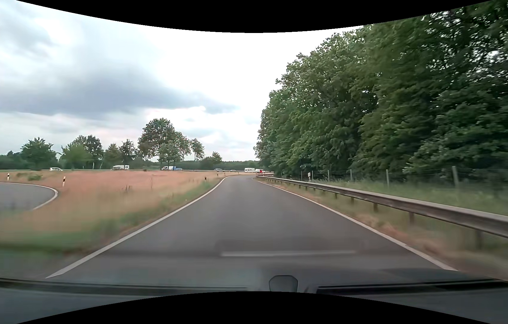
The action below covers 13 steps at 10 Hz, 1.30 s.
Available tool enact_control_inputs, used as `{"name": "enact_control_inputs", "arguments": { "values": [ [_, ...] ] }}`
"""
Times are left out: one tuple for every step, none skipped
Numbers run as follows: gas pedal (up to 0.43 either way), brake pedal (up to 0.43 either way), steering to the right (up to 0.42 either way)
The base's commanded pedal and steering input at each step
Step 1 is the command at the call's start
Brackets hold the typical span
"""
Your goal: Follow the waypoints while adhering to traffic rules and regulations
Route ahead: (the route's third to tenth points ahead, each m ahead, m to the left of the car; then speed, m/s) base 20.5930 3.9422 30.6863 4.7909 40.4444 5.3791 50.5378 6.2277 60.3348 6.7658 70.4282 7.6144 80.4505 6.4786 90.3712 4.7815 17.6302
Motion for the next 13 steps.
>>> {"name": "enact_control_inputs", "arguments": {
  "values": [
    [0.228,0.000,-0.034],
    [0.240,0.000,-0.031],
    [0.240,0.000,-0.028],
    [0.240,0.000,-0.026],
    [0.248,0.000,-0.024],
    [0.248,0.000,-0.023],
    [0.248,0.000,-0.022],
    [0.248,0.000,-0.021],
    [0.248,0.000,-0.018],
    [0.248,0.000,-0.012],
    [0.248,0.000,-0.011],
    [0.248,0.000,-0.010],
    [0.248,0.000,-0.010]
  ]
}}
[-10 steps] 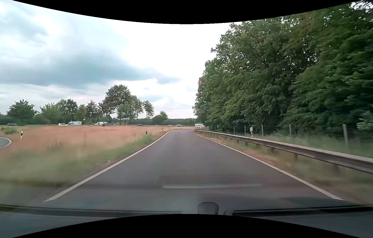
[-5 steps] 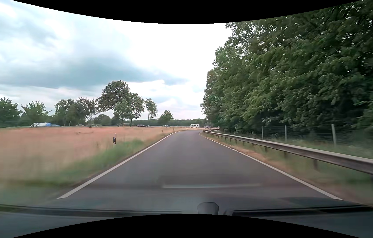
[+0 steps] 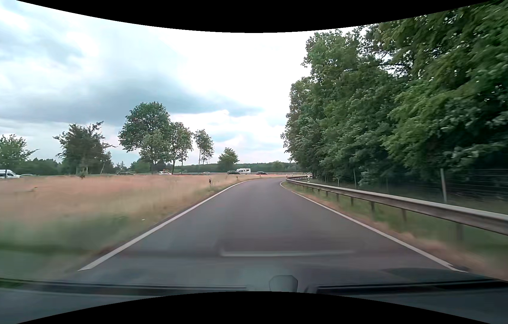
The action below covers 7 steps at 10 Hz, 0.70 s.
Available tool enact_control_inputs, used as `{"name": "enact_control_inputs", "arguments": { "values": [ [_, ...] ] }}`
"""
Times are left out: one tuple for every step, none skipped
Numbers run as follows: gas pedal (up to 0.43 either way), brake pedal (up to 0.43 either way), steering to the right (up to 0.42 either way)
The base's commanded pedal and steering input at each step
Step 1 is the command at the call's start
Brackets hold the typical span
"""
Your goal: Follow the waypoints while adhering to traffic rules and regulations
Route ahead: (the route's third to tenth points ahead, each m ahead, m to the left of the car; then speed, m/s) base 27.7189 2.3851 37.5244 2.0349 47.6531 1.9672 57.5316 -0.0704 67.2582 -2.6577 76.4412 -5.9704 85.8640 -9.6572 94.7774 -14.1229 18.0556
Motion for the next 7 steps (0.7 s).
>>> {"name": "enact_control_inputs", "arguments": {
  "values": [
    [0.248,0.000,-0.008],
    [0.248,0.000,-0.007],
    [0.248,0.000,-0.007],
    [0.248,0.000,-0.007],
    [0.248,0.000,-0.006],
    [0.248,0.000,-0.005],
    [0.248,0.000,-0.003]
  ]
}}
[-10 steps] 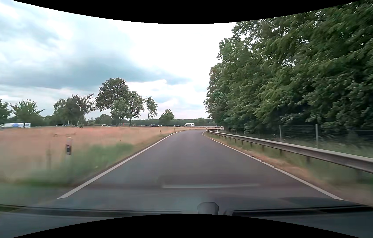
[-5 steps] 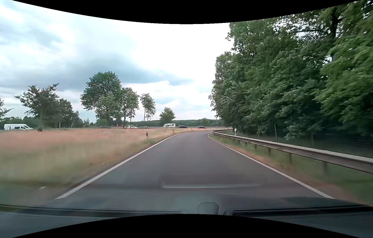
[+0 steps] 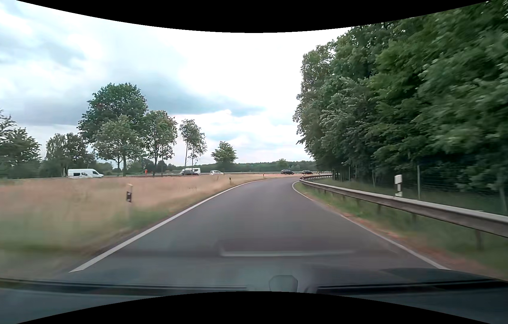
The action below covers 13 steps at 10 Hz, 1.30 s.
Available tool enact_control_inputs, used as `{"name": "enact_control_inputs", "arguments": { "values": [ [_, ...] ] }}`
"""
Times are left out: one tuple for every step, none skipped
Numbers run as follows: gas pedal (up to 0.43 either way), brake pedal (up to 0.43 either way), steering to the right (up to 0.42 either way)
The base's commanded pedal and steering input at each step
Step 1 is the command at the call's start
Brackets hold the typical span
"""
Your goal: Follow the waypoints while adhering to traffic rules and regulations
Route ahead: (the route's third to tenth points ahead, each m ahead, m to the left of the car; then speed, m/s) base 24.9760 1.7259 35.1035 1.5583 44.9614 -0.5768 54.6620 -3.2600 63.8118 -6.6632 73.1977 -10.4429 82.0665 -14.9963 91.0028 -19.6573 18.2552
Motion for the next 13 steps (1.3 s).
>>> {"name": "enact_control_inputs", "arguments": {
  "values": [
    [0.248,0.000,0.000],
    [0.248,0.000,0.003],
    [0.248,0.000,0.005],
    [0.248,0.000,0.009],
    [0.248,0.000,0.011],
    [0.240,0.000,0.014],
    [0.240,0.000,0.018],
    [0.240,0.000,0.021],
    [0.240,0.000,0.024],
    [0.228,0.000,0.028],
    [0.209,0.000,0.031],
    [0.189,0.000,0.033],
    [0.177,0.000,0.036]
  ]
}}
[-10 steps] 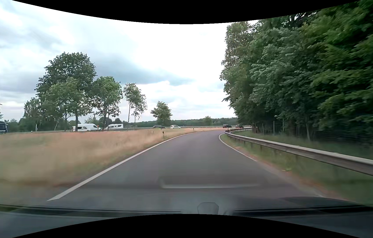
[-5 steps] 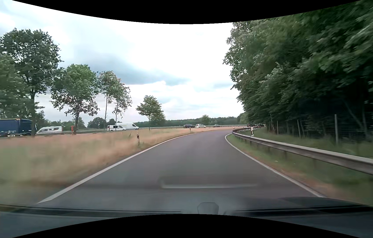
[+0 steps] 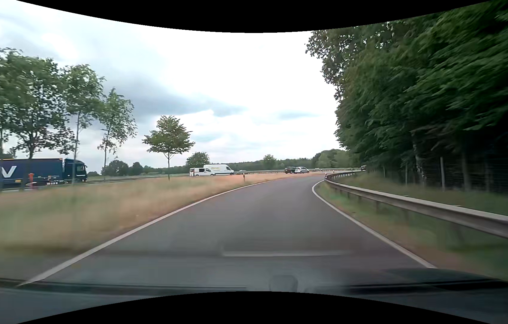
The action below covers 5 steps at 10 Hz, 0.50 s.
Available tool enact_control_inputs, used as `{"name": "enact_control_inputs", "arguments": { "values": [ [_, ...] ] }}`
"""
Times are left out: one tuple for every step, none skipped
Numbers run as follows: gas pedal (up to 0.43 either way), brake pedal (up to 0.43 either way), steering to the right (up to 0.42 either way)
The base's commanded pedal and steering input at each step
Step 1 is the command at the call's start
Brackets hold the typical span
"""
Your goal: Follow the waypoints while adhering to traffic rules and regulations
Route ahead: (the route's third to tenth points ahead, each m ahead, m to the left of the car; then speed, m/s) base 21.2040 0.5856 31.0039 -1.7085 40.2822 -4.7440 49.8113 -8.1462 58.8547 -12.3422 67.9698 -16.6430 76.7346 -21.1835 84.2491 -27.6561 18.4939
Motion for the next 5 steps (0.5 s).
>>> {"name": "enact_control_inputs", "arguments": {
  "values": [
    [0.169,0.000,0.040],
    [0.169,0.000,0.043],
    [0.157,0.000,0.045],
    [0.150,0.000,0.046],
    [0.150,0.000,0.048]
  ]
}}
